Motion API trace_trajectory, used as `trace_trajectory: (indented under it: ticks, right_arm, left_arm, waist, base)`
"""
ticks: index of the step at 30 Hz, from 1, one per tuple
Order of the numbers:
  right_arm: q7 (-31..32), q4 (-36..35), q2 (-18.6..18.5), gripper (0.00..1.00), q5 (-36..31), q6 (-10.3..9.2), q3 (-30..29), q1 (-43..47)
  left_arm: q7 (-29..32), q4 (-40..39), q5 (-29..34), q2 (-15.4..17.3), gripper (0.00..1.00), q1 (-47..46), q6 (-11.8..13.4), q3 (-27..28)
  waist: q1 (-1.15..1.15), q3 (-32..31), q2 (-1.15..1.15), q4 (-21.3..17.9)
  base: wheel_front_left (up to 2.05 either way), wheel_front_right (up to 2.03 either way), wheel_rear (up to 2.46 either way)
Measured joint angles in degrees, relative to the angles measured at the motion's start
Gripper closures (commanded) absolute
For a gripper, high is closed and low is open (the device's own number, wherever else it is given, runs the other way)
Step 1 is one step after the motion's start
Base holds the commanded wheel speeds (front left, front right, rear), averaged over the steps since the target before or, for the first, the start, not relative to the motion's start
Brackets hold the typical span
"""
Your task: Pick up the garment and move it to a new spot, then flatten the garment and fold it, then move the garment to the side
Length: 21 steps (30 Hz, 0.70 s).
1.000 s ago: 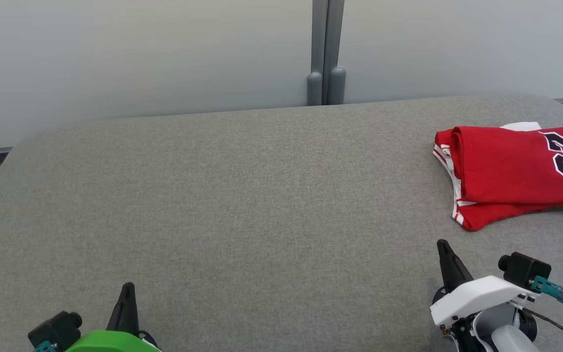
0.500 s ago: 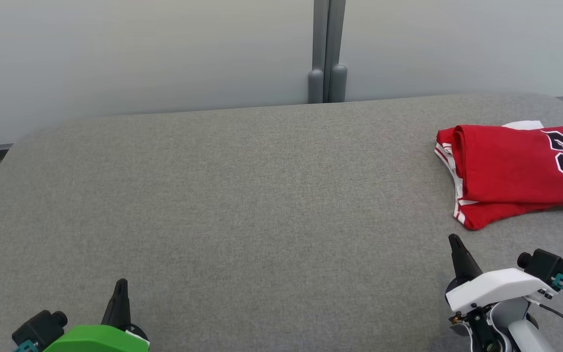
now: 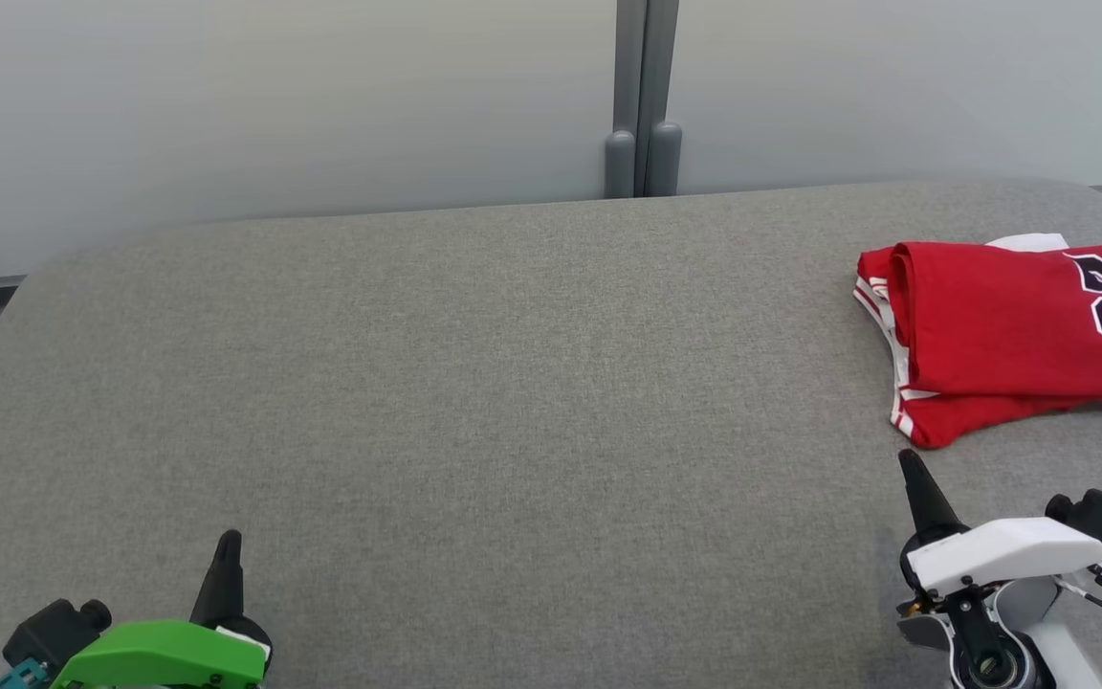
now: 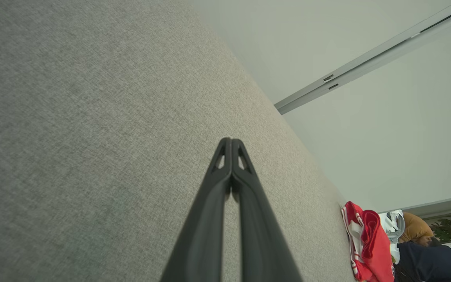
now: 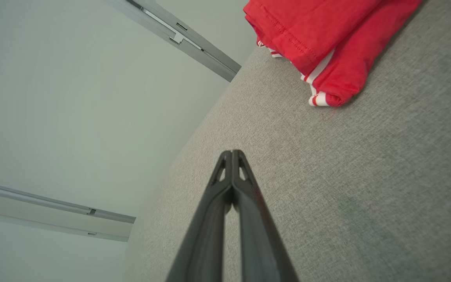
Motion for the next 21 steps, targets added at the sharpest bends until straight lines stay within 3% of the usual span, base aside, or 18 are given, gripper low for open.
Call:
trace_trajectory:
  ticks: [21]
  right_arm:
    - [3.71,-0.03,0.8,1.0,13.73,2.61,-5.39,-1.29]
  left_arm:
    - [3.59,0.54,-12.92,-0.16,1.0,-2.08,-2.75,3.02]
  waist:
    - [0.0,0.58,0.0,0.23]
  base:
    - [0.0,0.0,0.0]
